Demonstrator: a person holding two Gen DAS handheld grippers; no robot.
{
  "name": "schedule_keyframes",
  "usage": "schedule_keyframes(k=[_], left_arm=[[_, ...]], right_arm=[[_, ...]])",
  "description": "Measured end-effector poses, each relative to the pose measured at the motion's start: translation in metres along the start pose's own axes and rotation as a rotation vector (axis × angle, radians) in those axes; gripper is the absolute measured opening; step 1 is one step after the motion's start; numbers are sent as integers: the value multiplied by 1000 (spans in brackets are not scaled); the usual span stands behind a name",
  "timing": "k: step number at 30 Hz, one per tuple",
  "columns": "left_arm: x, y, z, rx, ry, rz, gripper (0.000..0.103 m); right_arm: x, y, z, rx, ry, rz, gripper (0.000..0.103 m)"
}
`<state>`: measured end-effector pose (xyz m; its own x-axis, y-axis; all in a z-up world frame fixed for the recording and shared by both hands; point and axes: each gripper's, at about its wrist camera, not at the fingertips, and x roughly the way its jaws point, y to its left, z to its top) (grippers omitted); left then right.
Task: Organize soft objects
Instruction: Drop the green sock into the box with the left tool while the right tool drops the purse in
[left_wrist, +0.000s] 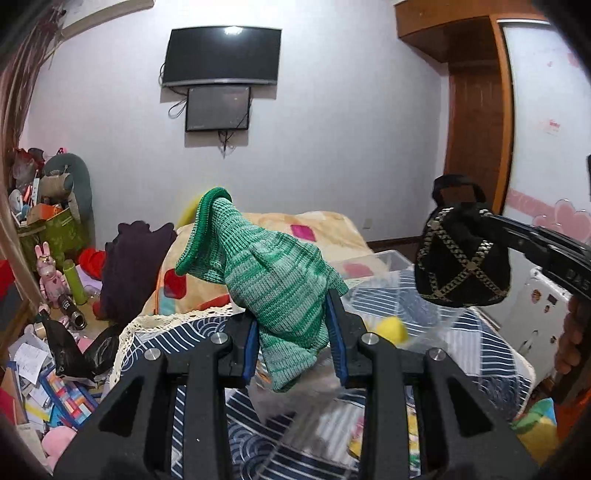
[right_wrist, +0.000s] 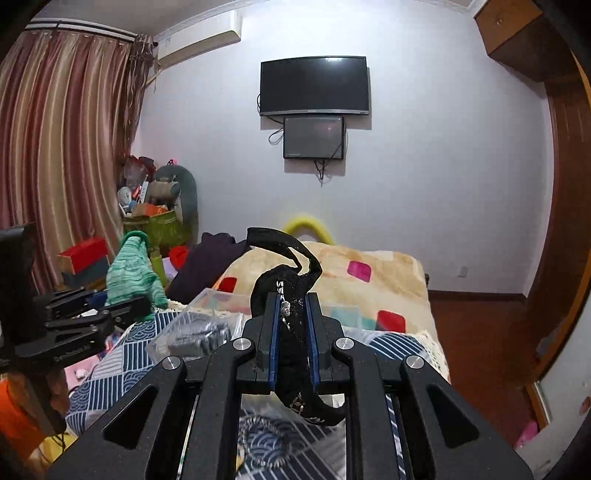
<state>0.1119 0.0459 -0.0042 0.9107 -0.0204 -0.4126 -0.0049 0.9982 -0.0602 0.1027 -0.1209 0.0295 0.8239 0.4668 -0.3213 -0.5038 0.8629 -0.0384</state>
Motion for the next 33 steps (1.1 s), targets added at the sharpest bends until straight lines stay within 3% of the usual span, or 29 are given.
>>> schedule_keyframes(k=[7,15,26,29,33], left_arm=[[53,10,2,-42,132,-44,32],[90,-1,-4,-10,224,-45,34],[89,13,-11,-74,271,-59,66],[80,7,-13,-36,260,-51,70],[68,-1,-15,-4,245,-55,73]], right_arm=[[27,7,-10,-4,54,-8,12],[64,2,-31,-27,169,-53,12],[85,-8,-52,-19,296,-38,14],[78,-7,-53,-25,304,-30,22],[72,-4,-51,-37,293,-24,49]])
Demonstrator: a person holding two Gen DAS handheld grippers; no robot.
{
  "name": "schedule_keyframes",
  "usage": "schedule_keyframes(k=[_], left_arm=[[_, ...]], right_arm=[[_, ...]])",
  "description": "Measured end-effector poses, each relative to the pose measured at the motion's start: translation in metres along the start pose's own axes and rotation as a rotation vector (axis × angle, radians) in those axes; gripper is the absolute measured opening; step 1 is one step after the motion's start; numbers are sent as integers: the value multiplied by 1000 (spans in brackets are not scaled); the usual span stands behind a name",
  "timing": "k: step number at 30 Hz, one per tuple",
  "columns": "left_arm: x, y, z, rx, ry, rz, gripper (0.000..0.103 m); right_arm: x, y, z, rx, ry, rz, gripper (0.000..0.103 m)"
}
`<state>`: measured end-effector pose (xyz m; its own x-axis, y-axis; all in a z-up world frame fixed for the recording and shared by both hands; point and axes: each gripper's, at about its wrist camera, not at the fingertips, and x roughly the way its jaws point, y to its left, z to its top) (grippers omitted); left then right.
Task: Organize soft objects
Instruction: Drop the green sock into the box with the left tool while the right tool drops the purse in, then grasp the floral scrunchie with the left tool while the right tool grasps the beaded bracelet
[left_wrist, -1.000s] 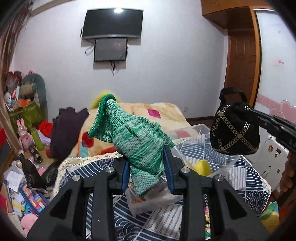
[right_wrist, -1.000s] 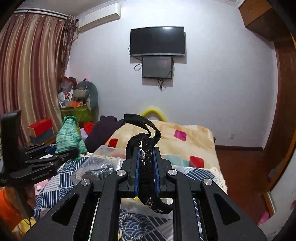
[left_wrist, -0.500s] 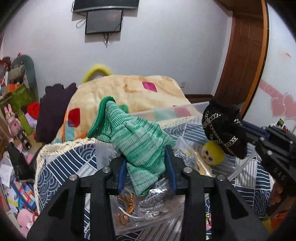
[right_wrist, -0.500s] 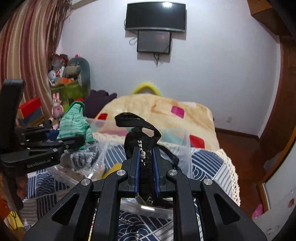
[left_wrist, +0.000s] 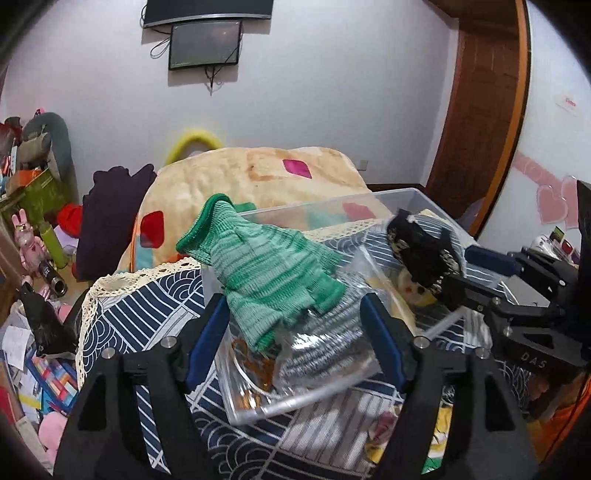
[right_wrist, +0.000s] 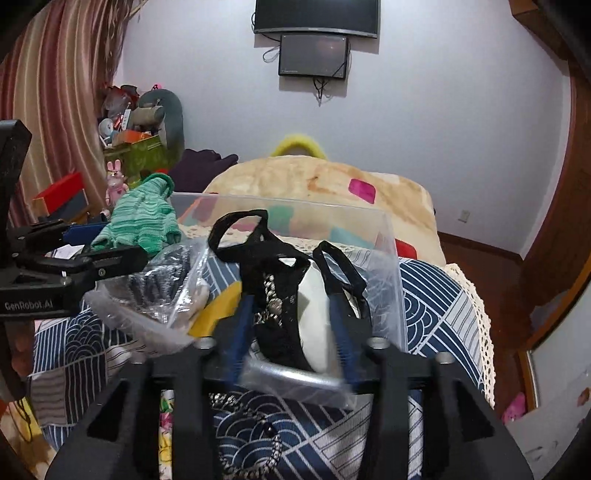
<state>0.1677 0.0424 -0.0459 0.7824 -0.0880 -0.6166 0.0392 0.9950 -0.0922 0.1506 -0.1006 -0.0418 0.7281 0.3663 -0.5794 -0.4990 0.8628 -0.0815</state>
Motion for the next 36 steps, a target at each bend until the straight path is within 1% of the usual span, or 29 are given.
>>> schedule_keyframes(k=[1,3,6,10,13,17,19,23,26,29,31,36], left_arm=[[-3,-2,-1,2,-3,-4,73],[-8,-4,-3,3,-7,-7,74],[-22,-10,-6,3,-30,-15,74],[-41,-20,-13,15,-69,-9,83],[-49,-25,-17,26,-73,-13,86],[-60,-31,-29,22,-78,-25,89],[-60,-32,-33,20,-74,-32,89],[-53,-38,-49,21,-32,-61,89],[-43,-43,-62,26,7,-65,89],[-33,-45,-72,20,33,-79,86],[-25,-47,-78,12,56,-89,78],[-11,-48,-92,-12,105,-121,65]], right_arm=[[-3,1,-1,-10,-7,-6,53],[-10,4,-1,-30,-23,-17,56],[-19,7,-1,-41,-43,-7,58],[-35,6,-1,-37,-84,10,69],[-46,4,-3,-37,-108,23,70],[-52,2,-9,-24,-112,41,72],[-52,1,-14,-13,-107,51,80],[-50,-2,-28,5,-82,58,80],[-44,-3,-40,22,-46,62,80],[-35,-4,-53,39,-5,71,80],[-32,-3,-61,45,17,76,80],[-20,2,-70,42,59,93,79]])
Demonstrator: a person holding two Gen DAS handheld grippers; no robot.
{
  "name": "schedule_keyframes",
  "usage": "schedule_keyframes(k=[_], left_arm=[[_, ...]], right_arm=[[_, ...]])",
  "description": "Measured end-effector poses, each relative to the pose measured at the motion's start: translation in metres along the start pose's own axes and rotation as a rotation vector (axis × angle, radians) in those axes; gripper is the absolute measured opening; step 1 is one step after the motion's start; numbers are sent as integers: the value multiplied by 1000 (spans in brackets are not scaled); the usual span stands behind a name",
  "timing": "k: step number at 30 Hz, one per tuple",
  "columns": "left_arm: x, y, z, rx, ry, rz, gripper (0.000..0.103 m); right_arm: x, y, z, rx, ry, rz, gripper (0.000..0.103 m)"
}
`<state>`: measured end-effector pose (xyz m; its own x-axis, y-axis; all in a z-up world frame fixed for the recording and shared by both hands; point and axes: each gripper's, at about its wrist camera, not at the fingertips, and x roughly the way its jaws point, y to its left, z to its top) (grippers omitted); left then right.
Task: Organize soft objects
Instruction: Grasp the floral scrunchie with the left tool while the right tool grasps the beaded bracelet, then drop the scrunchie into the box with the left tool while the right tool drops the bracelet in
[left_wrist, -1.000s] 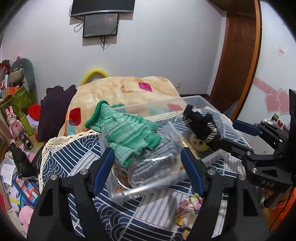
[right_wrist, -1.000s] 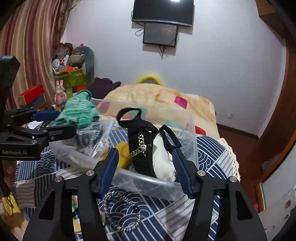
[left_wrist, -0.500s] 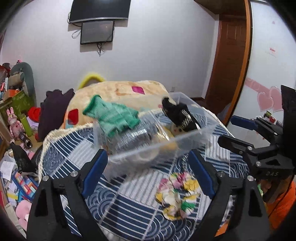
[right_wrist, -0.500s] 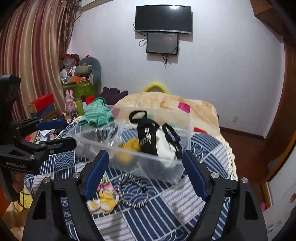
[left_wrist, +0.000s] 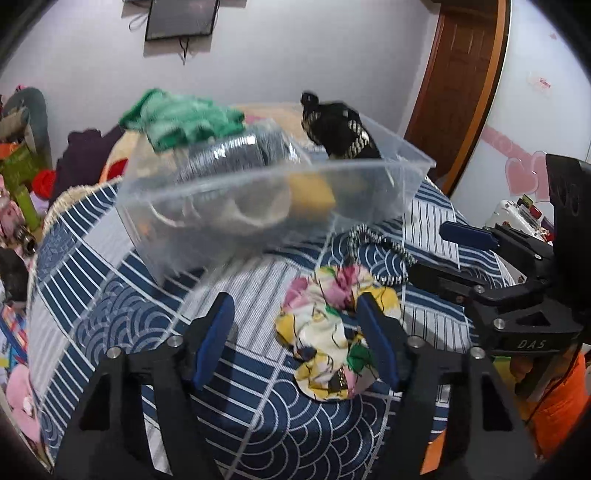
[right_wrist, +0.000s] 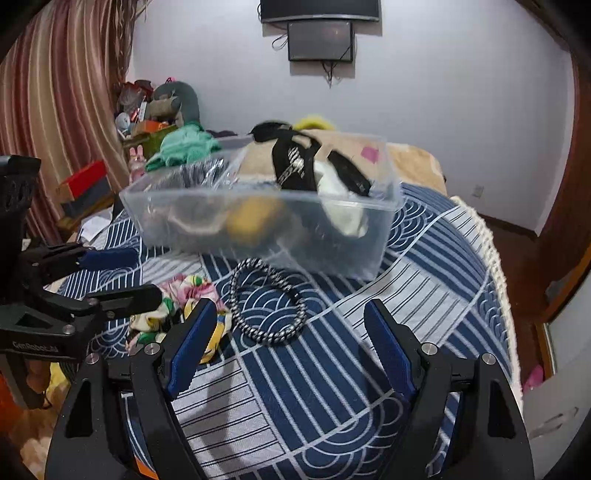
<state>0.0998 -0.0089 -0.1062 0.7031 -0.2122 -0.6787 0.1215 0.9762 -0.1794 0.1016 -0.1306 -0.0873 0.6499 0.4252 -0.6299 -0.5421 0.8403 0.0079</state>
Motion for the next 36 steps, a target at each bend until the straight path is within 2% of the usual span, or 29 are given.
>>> schedule_keyframes(k=[3,4,7,9,12,13,16,18,25,36], left_arm=[[7,0,-6,-11,22,-23,54],[11,0,-8,-18,32,-32,47],[12,-1,-12,-24,21,-29,38],[11,-3,-11,-26,19,-33,28],[8,-2,-12,-33,11,-29,20],[6,0,-12,-35,8,-26,19],[0,2,-13,-39,-13,-9,15],[-7,5,-12,-39,-33,1,15],[-38,11,1,-41,-123,25,14],[-85,17,34,-45,-296,65,13]], right_arm=[[6,3,-2,-2,19,12,78],[9,3,-2,-5,26,14,74],[17,7,-3,-16,55,25,60],[21,11,-4,-26,69,24,55],[23,15,-7,-53,64,-4,47],[23,16,-7,-58,61,-5,39],[19,15,-7,-58,53,-13,25],[17,12,-8,-51,49,-12,19],[7,10,-4,-40,19,0,16],[-35,14,19,-62,-132,-29,16]])
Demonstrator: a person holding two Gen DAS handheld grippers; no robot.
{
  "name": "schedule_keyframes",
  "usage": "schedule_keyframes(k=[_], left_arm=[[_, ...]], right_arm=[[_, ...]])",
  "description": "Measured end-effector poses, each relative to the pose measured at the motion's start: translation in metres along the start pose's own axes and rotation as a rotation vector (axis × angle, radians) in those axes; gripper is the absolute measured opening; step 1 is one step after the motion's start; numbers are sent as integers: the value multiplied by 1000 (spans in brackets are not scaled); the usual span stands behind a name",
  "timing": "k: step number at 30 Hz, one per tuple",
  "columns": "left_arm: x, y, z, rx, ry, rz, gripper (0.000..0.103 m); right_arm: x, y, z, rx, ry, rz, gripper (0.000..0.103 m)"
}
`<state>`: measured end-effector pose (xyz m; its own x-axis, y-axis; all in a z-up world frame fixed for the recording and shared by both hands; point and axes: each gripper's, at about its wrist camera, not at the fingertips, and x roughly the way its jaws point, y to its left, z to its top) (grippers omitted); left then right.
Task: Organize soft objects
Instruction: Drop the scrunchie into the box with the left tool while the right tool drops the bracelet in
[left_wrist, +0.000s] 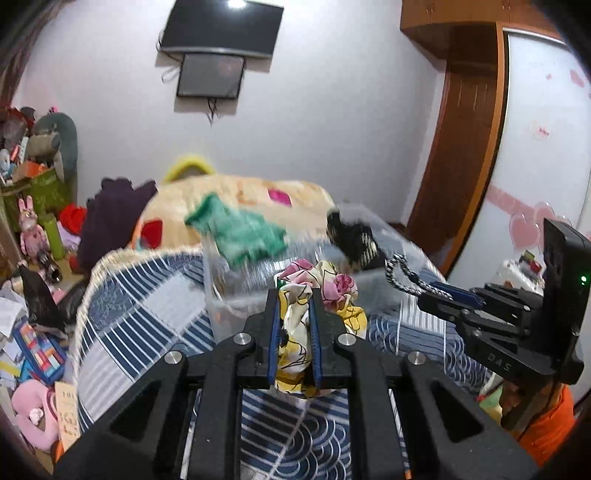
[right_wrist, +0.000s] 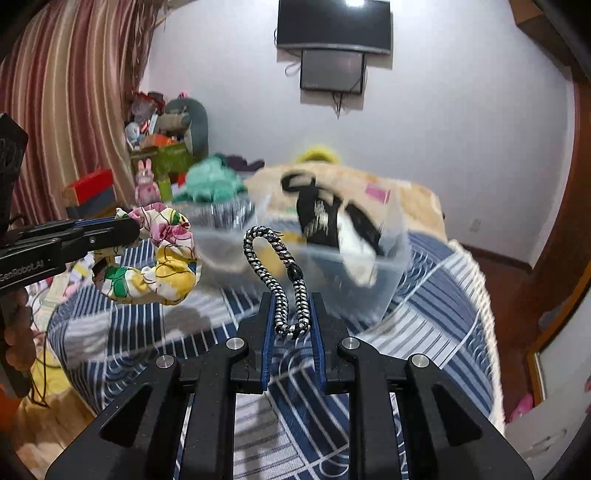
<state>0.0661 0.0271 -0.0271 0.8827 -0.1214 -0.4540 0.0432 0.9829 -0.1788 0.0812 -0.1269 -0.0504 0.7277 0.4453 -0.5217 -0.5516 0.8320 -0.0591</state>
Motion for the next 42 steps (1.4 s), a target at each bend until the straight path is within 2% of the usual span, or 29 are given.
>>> schedule_keyframes(k=[6,15,21,29,32,34,37,39,42], left_arm=[[-1,7,22,-33,-62,-3,13],[21,13,40,-32,-98,64,13],[48,13,36,-29,-75,95,13],[81,16,19,4,-5,149,14],[83,16,14,9,4,151,22],[81,16,12,9,11,146,34],[76,17,10,9,18,130,43],[73,17,8,6,22,125,49],[66,17,5,3,26,117,52]], right_arm=[[-7,-3,21,15,-75,-9,16],[3,0,44,37,-114,-12,16],[26,4,45,45,-76,2,16],[62,5,37,44,23,4,17],[64,3,34,49,33,26,20],[61,3,34,49,32,24,25],[57,2,34,51,34,24,45],[53,3,33,45,24,7,51],[48,3,33,37,19,-5,52]])
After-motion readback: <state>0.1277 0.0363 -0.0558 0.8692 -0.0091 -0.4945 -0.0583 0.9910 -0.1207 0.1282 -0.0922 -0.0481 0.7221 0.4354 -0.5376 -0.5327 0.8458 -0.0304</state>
